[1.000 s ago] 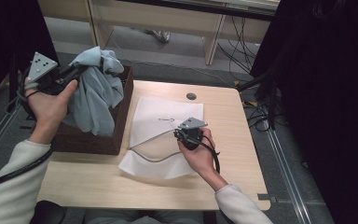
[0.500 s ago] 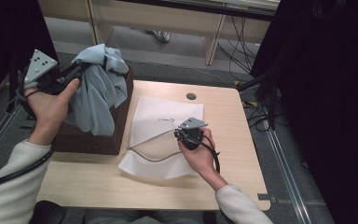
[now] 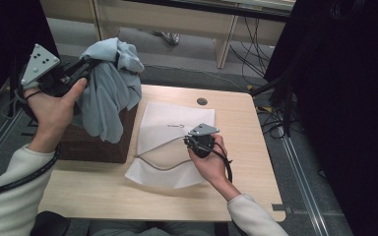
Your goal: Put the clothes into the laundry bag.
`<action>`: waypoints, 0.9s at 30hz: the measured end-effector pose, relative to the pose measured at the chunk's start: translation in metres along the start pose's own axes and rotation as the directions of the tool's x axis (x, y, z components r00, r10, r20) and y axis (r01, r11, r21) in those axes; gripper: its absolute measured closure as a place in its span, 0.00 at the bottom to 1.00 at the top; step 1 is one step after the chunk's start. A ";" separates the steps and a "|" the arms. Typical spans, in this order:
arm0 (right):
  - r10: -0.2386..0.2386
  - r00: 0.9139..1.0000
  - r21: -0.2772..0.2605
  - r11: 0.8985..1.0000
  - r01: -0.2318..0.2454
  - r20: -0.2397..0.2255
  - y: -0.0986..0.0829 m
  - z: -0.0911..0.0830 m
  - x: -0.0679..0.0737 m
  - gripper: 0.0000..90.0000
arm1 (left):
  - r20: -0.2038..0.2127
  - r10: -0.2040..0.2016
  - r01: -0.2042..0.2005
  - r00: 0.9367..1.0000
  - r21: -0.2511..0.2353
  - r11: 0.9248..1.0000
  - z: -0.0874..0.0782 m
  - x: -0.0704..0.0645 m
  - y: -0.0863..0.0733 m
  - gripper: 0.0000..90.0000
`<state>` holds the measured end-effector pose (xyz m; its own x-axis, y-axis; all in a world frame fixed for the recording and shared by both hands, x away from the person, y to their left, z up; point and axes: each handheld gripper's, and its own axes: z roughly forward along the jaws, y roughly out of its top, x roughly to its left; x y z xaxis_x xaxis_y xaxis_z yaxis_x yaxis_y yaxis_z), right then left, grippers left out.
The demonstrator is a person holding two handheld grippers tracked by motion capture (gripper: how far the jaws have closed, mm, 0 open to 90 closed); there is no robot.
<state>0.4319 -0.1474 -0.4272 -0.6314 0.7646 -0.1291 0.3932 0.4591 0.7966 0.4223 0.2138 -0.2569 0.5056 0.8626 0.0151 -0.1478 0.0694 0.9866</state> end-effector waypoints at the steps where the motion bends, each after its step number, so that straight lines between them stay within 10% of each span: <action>1: 0.010 1.000 0.003 1.000 -0.010 -0.002 0.000 0.000 0.001 0.97 | 0.014 0.004 -0.004 1.000 -0.011 1.000 0.000 -0.004 0.003 0.94; 15: 0.031 1.000 0.011 0.999 -0.031 -0.004 0.000 -0.002 0.001 0.97 | 0.121 0.021 -0.015 0.992 -0.051 0.999 -0.007 -0.040 0.021 0.94; 27: 0.040 0.999 0.004 0.999 -0.040 -0.006 0.001 -0.003 0.000 0.97 | 0.262 0.029 -0.018 0.965 -0.045 0.999 -0.012 -0.080 0.022 0.94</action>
<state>0.4304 -0.1488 -0.4250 -0.6192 0.7797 -0.0931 0.4213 0.4299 0.7986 0.3683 0.1525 -0.2388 0.7062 0.7028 0.0859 -0.1946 0.0760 0.9779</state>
